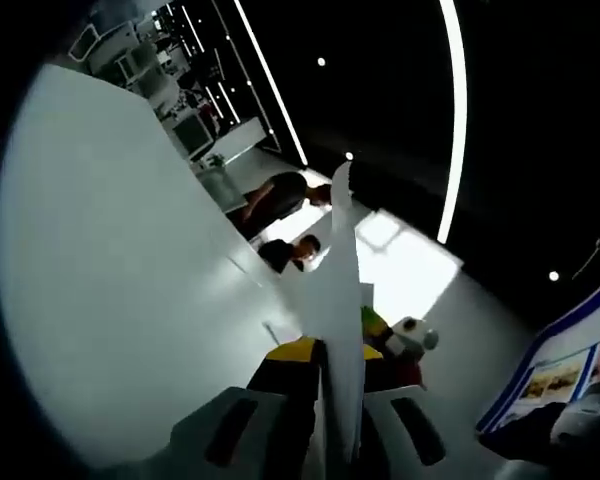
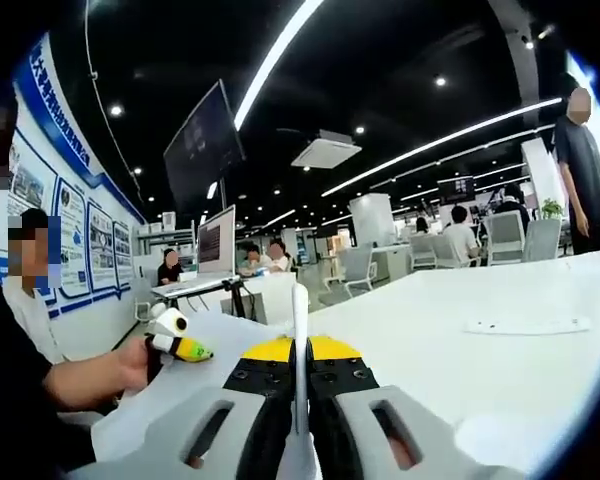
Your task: Organize the stack of printing papers by aligning and flattening the scattered papers on the table
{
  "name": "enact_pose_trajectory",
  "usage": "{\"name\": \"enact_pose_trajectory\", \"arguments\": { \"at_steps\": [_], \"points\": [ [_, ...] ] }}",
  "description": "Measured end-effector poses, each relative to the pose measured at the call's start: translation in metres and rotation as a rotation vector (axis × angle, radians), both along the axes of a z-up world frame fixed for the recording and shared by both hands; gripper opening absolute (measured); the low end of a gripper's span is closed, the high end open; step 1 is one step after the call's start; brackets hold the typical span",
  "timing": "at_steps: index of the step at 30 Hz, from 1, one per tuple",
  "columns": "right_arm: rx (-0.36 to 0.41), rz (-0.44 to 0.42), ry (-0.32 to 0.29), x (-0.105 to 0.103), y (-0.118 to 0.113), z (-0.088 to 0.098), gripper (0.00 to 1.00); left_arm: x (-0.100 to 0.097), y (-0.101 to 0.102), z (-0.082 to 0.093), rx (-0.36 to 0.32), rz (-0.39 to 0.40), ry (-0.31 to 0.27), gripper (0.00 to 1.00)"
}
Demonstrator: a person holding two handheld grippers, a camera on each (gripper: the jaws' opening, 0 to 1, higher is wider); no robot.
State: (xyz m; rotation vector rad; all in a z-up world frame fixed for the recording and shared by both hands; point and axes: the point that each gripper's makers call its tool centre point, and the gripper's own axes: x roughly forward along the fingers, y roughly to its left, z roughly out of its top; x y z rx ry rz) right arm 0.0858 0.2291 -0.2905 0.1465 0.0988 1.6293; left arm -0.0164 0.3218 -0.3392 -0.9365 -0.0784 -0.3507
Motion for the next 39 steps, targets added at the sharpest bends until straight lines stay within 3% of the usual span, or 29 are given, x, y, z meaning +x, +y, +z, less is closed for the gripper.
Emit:
{"name": "enact_pose_trajectory", "arguments": {
  "at_steps": [24, 39],
  "points": [
    [0.026, 0.034, 0.086, 0.007, 0.011, -0.001, 0.00, 0.007, -0.007, 0.002, -0.004, -0.013, -0.008, 0.13],
    [0.027, 0.059, 0.100, -0.004, 0.020, -0.004, 0.00, 0.005, -0.008, 0.004, -0.008, -0.016, -0.017, 0.13]
  ]
}}
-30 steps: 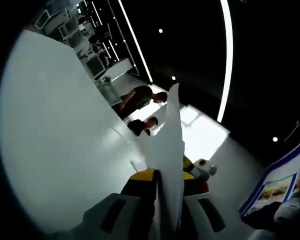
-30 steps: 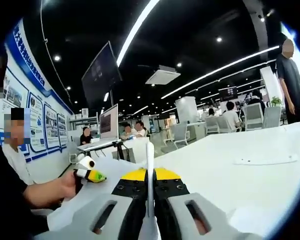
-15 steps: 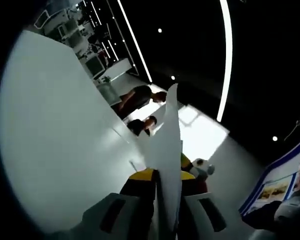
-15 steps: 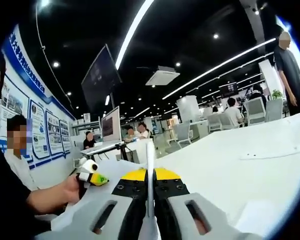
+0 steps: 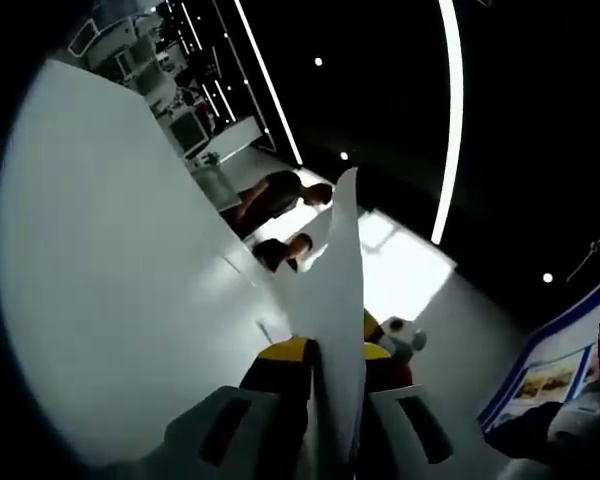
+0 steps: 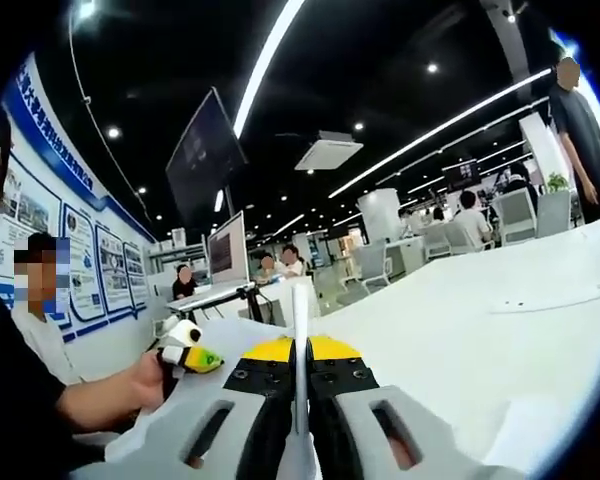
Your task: Organize the stack of printing papers by aligning and flattening the scattered papers on the table
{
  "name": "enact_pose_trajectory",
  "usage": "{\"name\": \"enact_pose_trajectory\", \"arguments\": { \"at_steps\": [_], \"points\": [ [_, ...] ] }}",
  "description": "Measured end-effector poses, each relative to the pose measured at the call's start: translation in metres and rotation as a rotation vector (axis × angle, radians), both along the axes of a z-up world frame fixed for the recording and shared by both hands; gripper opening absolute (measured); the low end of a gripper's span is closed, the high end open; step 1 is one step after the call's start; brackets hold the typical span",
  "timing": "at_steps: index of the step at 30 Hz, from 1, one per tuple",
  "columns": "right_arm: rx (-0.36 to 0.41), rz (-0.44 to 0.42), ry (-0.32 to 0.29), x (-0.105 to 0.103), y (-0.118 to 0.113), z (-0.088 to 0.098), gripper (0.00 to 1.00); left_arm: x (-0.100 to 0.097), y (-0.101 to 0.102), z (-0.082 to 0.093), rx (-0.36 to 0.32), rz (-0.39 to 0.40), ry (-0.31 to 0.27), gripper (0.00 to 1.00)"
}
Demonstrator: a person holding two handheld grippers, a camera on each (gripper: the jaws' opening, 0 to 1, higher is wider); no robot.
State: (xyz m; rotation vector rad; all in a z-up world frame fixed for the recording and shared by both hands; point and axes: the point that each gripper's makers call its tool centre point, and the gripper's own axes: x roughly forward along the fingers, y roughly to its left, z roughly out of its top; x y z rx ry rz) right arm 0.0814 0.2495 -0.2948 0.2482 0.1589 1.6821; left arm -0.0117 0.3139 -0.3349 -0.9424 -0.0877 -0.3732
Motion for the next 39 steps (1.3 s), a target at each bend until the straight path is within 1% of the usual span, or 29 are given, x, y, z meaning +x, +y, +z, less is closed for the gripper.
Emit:
{"name": "enact_pose_trajectory", "arguments": {
  "at_steps": [19, 26, 33, 39],
  "points": [
    [0.003, 0.032, 0.024, -0.025, 0.009, -0.004, 0.00, 0.000, 0.002, 0.001, -0.005, 0.002, -0.005, 0.13],
    [0.014, 0.034, 0.031, -0.032, 0.010, -0.003, 0.00, 0.000, 0.003, 0.001, -0.006, 0.003, -0.008, 0.13],
    [0.014, 0.052, 0.037, -0.046, 0.014, -0.005, 0.00, 0.000, 0.000, 0.001, -0.005, 0.004, -0.009, 0.13],
    [0.021, 0.056, 0.045, -0.052, 0.016, -0.004, 0.00, 0.000, 0.001, 0.001, -0.007, 0.006, -0.009, 0.13]
  ]
}}
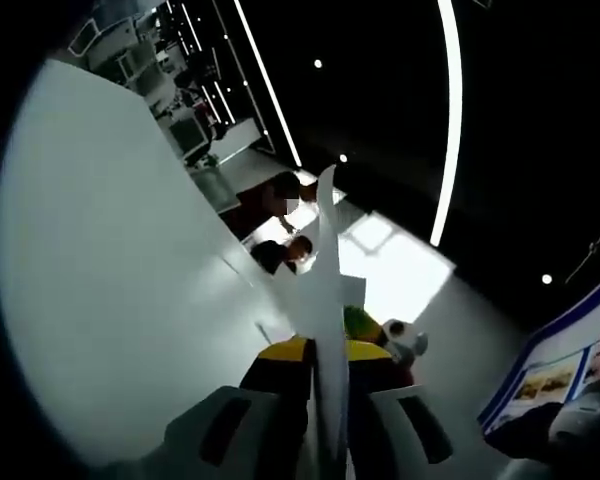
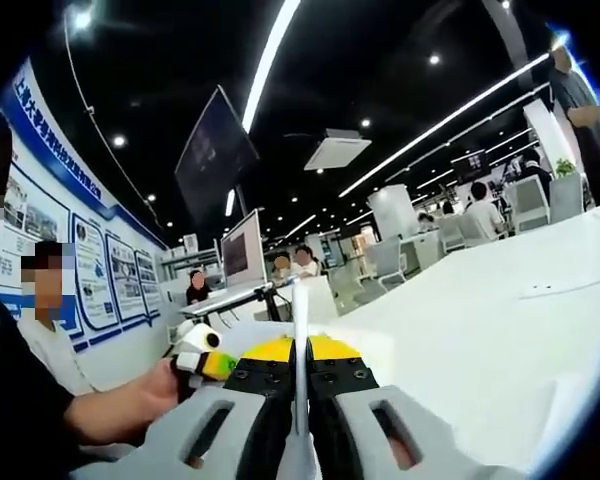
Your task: Organize the stack of printing papers by aligning and flattening the scattered papers on the table
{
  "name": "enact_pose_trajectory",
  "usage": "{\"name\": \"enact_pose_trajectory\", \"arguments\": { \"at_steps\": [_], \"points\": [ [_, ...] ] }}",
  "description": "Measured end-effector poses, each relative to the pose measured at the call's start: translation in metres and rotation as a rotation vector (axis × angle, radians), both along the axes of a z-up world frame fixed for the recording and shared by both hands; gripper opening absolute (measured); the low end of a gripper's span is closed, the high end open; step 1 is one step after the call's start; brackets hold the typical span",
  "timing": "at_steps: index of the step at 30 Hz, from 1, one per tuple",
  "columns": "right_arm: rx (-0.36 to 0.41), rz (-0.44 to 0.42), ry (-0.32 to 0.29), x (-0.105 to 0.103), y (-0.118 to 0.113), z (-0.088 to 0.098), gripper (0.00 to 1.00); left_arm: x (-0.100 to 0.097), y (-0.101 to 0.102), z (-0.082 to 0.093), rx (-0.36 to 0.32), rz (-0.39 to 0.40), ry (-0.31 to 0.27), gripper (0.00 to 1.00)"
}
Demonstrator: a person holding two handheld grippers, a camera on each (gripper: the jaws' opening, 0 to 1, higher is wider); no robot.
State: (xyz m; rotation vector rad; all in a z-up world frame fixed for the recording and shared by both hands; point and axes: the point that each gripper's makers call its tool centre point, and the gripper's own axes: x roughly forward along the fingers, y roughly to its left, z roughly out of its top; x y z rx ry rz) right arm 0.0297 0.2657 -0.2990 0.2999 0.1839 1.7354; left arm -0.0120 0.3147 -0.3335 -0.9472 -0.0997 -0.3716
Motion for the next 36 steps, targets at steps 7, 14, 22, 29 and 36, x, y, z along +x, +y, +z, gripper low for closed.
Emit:
{"name": "enact_pose_trajectory", "arguments": {
  "at_steps": [7, 14, 22, 29, 36],
  "points": [
    [0.000, 0.011, 0.003, -0.009, 0.002, 0.001, 0.00, 0.000, 0.001, 0.000, 0.000, 0.000, 0.000, 0.13],
    [0.003, 0.019, 0.010, -0.016, 0.003, 0.001, 0.00, 0.000, 0.001, -0.001, 0.008, 0.001, 0.000, 0.12],
    [0.009, 0.027, 0.027, -0.011, 0.009, 0.000, 0.00, 0.000, 0.002, -0.001, 0.010, 0.002, 0.000, 0.12],
    [0.020, 0.033, 0.045, -0.012, 0.012, 0.001, 0.00, -0.001, 0.003, -0.001, 0.013, 0.004, -0.003, 0.12],
    [0.026, 0.033, 0.054, -0.007, 0.015, 0.000, 0.00, 0.000, 0.003, -0.001, 0.028, 0.004, -0.006, 0.07]
  ]
}}
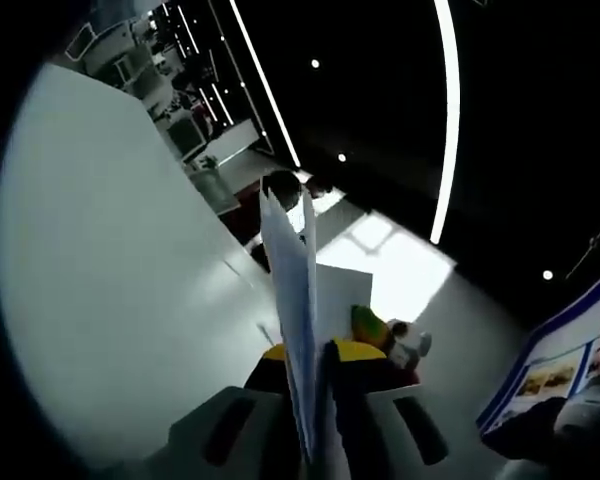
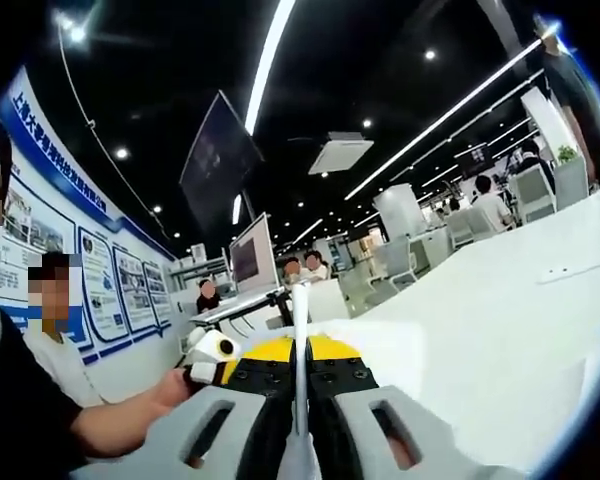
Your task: Organize the stack of printing papers by aligning and flattening the scattered papers on the table
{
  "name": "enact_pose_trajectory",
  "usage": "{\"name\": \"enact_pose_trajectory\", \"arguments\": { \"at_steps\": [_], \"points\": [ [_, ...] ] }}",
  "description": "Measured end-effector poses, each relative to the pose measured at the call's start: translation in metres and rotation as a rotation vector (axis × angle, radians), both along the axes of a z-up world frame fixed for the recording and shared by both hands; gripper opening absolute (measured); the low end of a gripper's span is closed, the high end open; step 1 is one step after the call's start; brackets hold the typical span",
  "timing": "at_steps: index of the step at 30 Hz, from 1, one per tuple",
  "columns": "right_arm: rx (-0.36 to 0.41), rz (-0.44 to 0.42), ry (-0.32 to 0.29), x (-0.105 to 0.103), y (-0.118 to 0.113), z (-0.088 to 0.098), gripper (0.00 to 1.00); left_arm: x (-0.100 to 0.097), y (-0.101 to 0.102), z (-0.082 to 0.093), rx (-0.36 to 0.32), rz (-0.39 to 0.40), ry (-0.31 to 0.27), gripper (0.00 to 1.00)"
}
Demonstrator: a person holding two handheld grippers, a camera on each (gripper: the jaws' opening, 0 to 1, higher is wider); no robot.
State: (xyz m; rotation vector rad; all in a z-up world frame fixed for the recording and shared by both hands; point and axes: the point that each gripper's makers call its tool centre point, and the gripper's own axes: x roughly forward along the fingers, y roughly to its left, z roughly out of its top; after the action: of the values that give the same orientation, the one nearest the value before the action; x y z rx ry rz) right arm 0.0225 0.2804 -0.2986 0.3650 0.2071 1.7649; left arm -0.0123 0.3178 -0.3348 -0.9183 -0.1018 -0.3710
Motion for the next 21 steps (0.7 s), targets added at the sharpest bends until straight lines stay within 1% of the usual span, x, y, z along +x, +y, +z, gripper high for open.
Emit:
{"name": "enact_pose_trajectory", "arguments": {
  "at_steps": [7, 10, 16, 19, 21],
  "points": [
    [-0.001, -0.010, 0.009, 0.006, -0.002, -0.004, 0.00, 0.000, -0.003, 0.001, 0.055, 0.001, -0.012, 0.06],
    [0.003, -0.014, 0.006, 0.005, -0.004, -0.003, 0.01, -0.001, -0.003, 0.002, 0.064, -0.001, -0.017, 0.06],
    [0.044, -0.032, -0.012, 0.008, -0.012, 0.010, 0.05, -0.003, -0.002, 0.006, 0.090, 0.005, -0.041, 0.06],
    [0.093, -0.073, -0.019, 0.019, -0.022, 0.023, 0.05, -0.006, 0.000, 0.009, 0.097, 0.016, -0.065, 0.06],
    [0.113, -0.092, -0.011, 0.027, -0.030, 0.029, 0.05, -0.009, -0.002, 0.013, 0.099, 0.015, -0.089, 0.06]
  ]
}}
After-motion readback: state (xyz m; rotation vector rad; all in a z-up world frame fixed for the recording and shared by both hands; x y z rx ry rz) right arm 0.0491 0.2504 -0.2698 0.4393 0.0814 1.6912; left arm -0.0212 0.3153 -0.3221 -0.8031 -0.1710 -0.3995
